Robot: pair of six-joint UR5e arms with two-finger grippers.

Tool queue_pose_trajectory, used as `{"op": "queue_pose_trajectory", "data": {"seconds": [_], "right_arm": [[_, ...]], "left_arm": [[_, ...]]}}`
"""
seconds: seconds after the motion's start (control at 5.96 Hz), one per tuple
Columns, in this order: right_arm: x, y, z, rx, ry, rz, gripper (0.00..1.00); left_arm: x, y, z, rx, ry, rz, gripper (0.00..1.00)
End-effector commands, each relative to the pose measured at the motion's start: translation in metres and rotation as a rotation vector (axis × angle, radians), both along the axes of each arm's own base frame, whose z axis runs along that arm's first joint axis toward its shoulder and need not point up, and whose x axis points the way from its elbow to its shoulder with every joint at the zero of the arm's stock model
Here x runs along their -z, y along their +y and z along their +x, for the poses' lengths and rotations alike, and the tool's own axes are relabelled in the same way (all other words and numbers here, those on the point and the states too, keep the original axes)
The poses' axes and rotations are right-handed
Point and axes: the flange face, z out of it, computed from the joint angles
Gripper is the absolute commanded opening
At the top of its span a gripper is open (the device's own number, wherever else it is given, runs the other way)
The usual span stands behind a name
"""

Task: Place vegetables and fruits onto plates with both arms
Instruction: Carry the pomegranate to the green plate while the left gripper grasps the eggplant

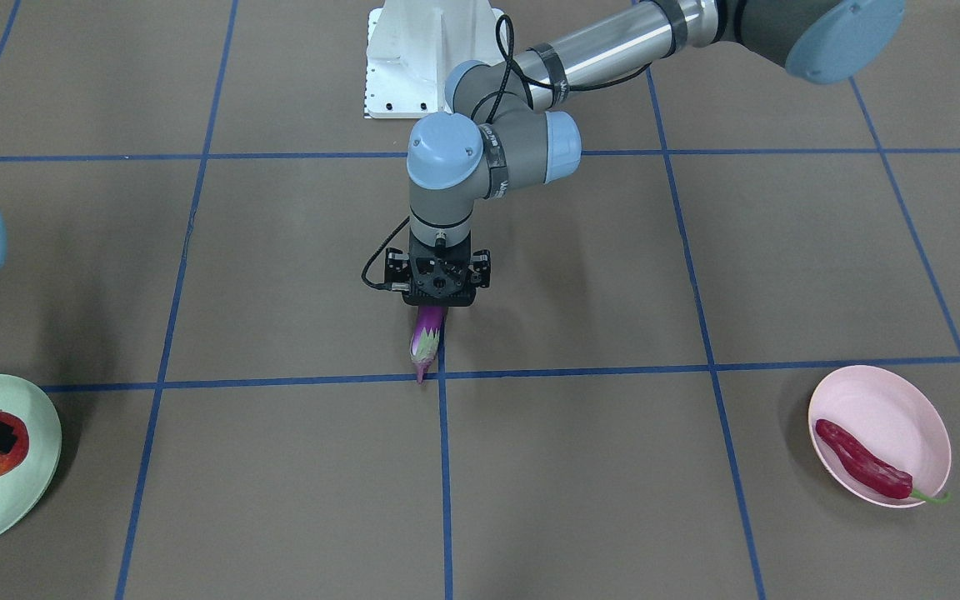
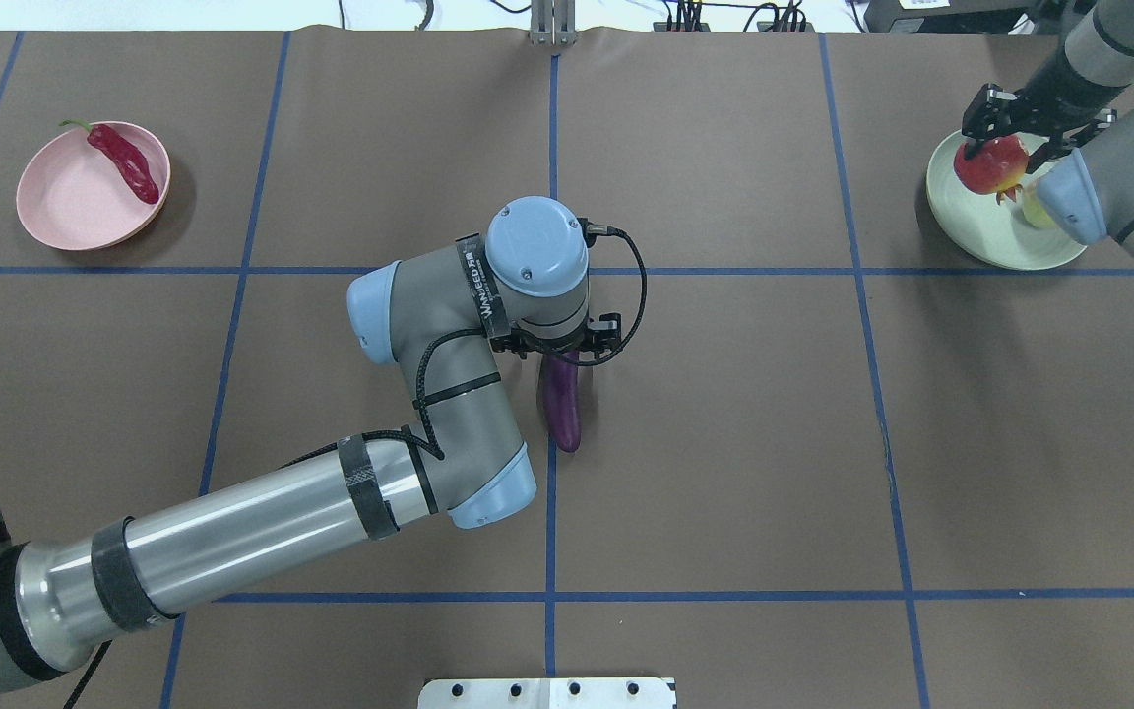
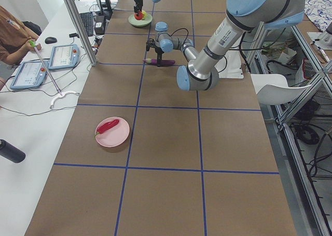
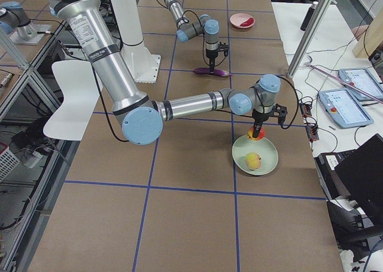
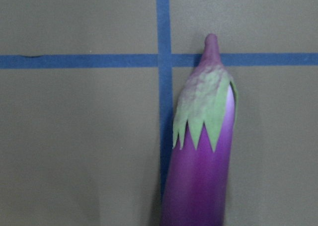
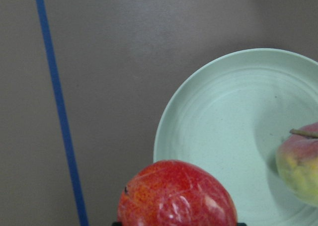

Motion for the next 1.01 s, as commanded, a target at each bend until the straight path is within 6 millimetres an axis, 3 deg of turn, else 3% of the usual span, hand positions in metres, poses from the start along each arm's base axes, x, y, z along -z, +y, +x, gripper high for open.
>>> {"op": "queue_pose_trajectory", "data": {"seconds": [0.0,0.17,0.34,0.5,0.84], "right_arm": [[-0.019,-0.004,0.005,-0.010,0.051,-0.005,0.00],[-0.025,-0.005,0.000,-0.005,0.054,-0.020,0.00],[-0.038,0.001,-0.005,0.004,0.055,-0.023,0.81],[-0.043,0.006,-0.003,0.007,0.050,-0.024,1.00],[-0.013,0.006,-0.003,0.018,0.020,0.034,1.00]], "left_arm": [[0.009,0.001,0.000,-0.005,0.012,-0.002,0.00],[0.033,-0.004,-0.021,0.011,0.053,0.019,0.00],[0.053,-0.019,-0.074,0.022,0.132,0.019,0.00],[0.025,-0.020,-0.133,0.048,0.151,-0.001,0.00],[-0.105,-0.064,-0.273,0.166,0.089,-0.131,0.00]]}}
